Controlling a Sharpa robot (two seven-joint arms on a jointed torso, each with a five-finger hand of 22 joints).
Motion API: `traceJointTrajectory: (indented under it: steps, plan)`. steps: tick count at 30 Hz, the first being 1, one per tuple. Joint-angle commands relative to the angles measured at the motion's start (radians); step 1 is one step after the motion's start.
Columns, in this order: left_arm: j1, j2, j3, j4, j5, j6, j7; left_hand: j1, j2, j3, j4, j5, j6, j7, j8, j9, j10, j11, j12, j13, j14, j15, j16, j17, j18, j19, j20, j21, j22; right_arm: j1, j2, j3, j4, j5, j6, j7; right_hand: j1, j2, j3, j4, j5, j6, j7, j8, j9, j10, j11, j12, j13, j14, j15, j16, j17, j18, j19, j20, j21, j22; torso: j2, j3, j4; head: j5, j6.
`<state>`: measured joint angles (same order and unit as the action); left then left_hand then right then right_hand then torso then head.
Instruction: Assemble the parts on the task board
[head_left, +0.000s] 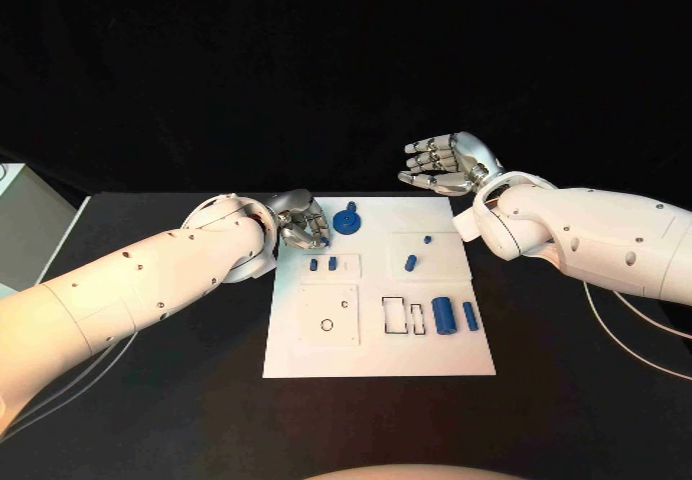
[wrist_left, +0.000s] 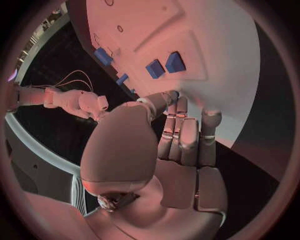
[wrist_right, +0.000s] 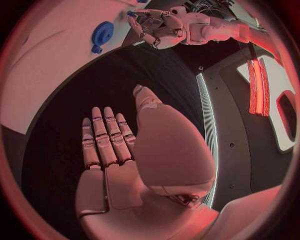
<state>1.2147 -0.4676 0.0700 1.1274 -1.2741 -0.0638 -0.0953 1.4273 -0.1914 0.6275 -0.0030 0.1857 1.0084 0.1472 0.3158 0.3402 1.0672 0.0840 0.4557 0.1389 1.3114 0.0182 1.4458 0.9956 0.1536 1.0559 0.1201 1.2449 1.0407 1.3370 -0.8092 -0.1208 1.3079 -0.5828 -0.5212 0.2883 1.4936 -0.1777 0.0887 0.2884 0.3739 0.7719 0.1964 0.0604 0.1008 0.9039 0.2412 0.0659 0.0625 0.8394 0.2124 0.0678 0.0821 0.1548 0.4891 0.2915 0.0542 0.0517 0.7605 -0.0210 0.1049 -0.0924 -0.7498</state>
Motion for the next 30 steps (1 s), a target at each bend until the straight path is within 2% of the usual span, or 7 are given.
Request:
traceJointTrajectory:
  steps: [1,8,19,30]
  plan:
    - [0.0,0.004,-0.001,0.0,-0.006,0.023,-0.011,-0.008,0.001,-0.007,-0.001,0.002,0.006,0.001,0.0,0.002,0.009,-0.002,-0.007,-0.002,-0.002,0.001,-0.003,-0.001,-0.014,0.006,0.003,0.0,0.001,0.0,0.0,0.001,0.001,-0.003,0.009,0.012,-0.002,0.008,0.006,0.001,0.004,0.006,0.096,0.004,-0.001,0.007,-0.003,-0.003,0.001,-0.004,0.001,-0.003,-0.001,-0.012,-0.002,0.0,-0.001,0.0,0.0,0.0001,-0.0005,0.0,-0.001]
    - [0.0,0.01,-0.006,-0.005,-0.009,0.022,-0.014,-0.007,0.001,-0.007,-0.002,0.002,0.006,0.001,-0.001,0.002,0.009,-0.001,-0.009,-0.002,-0.005,0.001,-0.005,-0.007,-0.013,0.004,0.003,-0.002,-0.001,0.0,0.001,0.001,0.001,-0.003,0.009,0.012,-0.002,0.008,0.006,0.001,0.004,0.006,0.096,0.004,-0.001,0.007,-0.003,-0.003,0.001,-0.004,0.001,-0.003,-0.001,-0.012,-0.002,0.0,-0.001,0.0,0.001,0.0005,-0.0003,-0.001,-0.001]
    - [0.0,0.021,-0.028,-0.004,-0.013,0.035,-0.015,-0.007,0.002,-0.007,-0.002,0.002,0.005,0.002,-0.002,0.002,0.01,-0.001,-0.011,-0.002,-0.005,0.001,-0.004,-0.004,-0.014,0.006,0.003,-0.001,0.0,0.0,0.0,0.001,0.002,-0.003,0.009,0.011,-0.002,0.008,0.006,0.001,0.004,0.006,0.096,0.004,-0.001,0.007,-0.003,-0.003,0.001,-0.004,0.001,-0.003,-0.001,-0.012,-0.002,0.0,-0.001,0.0,0.0,0.0003,-0.0004,-0.004,-0.005]
    - [0.0,0.02,-0.034,0.004,-0.029,0.032,-0.019,-0.006,0.006,-0.015,-0.007,0.001,0.019,-0.004,-0.002,0.007,0.028,-0.007,-0.011,0.003,0.001,-0.002,0.0,0.005,-0.016,0.016,0.001,0.005,0.01,0.0,0.0,0.001,0.002,-0.003,0.009,0.011,-0.002,0.008,0.006,0.001,0.004,0.006,0.096,0.004,-0.001,0.007,-0.003,-0.003,0.001,-0.004,0.001,-0.003,-0.001,-0.012,-0.002,0.0,-0.001,0.0,0.0,0.0001,0.0004,-0.005,-0.006]
